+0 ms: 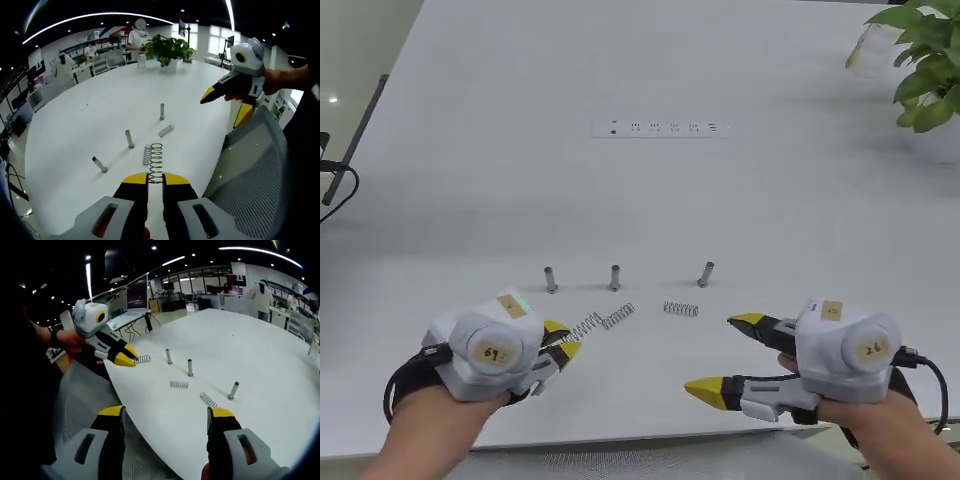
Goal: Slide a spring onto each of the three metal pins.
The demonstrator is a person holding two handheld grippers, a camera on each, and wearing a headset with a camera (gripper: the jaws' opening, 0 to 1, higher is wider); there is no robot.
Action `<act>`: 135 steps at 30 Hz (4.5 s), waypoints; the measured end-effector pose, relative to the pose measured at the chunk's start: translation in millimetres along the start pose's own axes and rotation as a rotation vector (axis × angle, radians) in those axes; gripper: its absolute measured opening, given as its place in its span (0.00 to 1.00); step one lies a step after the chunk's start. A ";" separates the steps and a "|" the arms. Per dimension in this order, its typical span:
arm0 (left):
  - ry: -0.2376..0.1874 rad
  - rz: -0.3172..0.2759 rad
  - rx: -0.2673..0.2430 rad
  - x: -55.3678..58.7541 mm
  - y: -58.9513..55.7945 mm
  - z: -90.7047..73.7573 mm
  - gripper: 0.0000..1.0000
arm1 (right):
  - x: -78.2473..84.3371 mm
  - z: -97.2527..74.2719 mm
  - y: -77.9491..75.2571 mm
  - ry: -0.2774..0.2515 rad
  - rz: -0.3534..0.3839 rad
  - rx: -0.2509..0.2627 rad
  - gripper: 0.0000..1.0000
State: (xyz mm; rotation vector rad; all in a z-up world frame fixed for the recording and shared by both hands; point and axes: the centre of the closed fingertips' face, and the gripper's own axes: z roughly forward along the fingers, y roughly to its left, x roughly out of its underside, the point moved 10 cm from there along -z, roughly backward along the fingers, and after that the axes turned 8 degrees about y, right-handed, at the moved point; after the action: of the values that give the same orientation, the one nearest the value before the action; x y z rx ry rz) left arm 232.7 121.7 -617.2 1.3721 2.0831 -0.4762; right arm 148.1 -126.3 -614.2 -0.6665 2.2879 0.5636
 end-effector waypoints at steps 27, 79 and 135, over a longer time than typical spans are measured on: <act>-0.041 0.252 0.186 -36.1 -49.9 3.8 0.02 | -15.7 11.8 15.2 -0.054 -0.036 -0.152 0.39; -0.093 0.392 0.249 -74.5 -60.6 32.1 0.02 | -46.7 -14.8 7.8 0.010 -0.205 -0.168 0.09; -0.093 0.461 0.284 -80.1 -63.1 30.4 0.03 | -65.0 0.6 13.3 0.297 -0.714 -0.221 0.09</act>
State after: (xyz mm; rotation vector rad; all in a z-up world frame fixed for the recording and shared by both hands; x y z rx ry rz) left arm 206.9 22.2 -589.8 1.8900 1.5954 -0.6364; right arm 181.9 -95.9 -565.9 -1.6725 2.0475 0.3810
